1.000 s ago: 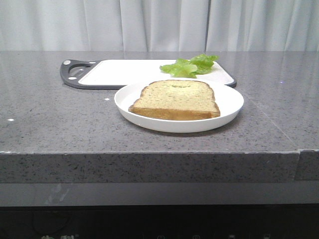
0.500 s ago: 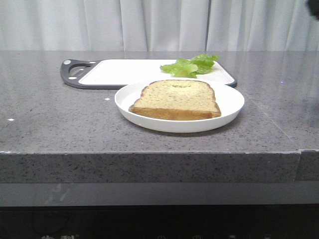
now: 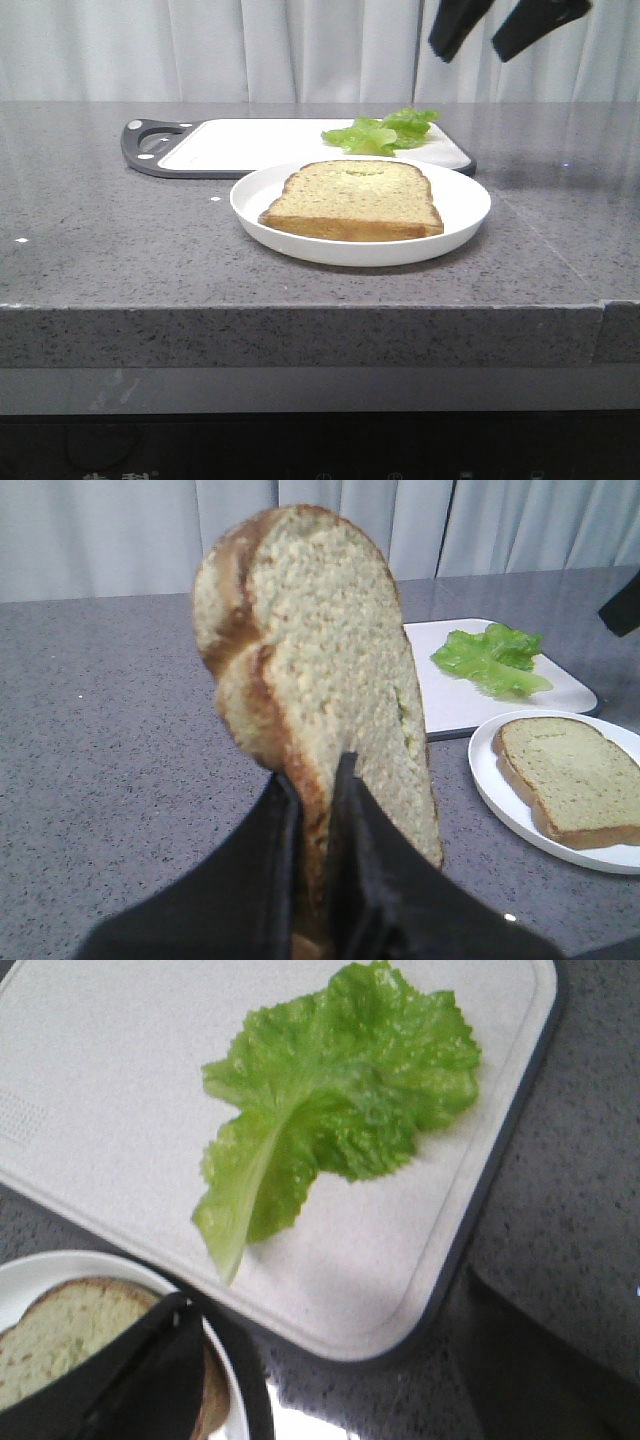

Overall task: Left arm grabs bread, right arm adds lettuce
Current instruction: 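Move the right gripper down to the lettuce leaf on the cutting board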

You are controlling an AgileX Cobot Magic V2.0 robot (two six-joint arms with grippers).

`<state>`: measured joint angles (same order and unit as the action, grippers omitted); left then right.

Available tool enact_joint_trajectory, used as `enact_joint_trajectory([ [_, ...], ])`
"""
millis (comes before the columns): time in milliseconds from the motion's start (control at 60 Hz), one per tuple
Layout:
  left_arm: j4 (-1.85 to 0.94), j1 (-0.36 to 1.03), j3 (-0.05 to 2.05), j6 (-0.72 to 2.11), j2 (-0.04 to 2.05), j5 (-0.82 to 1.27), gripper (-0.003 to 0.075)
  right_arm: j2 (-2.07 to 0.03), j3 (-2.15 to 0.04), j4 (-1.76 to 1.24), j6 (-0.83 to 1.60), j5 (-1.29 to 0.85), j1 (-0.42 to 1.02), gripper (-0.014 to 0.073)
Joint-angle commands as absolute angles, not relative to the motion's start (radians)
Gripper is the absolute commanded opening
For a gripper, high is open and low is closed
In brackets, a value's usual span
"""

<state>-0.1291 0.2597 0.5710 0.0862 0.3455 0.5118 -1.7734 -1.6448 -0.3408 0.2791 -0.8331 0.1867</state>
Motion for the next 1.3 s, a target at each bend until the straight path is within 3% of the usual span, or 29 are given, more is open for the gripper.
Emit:
enact_joint_trajectory([
  [0, -0.136, 0.259, 0.597, 0.083, 0.354, 0.429, -0.002, -1.806, -1.781, -0.368, 0.298, -0.827, 0.186, 0.054],
  [450, -0.136, 0.259, 0.597, 0.083, 0.354, 0.429, -0.002, -2.134, -2.186, -0.361, 0.335, -0.971, 0.186, 0.054],
  [1283, -0.136, 0.259, 0.597, 0.083, 0.354, 0.423, -0.002, -2.174, -2.207, -0.296, 0.456, -0.912, 0.202, 0.054],
])
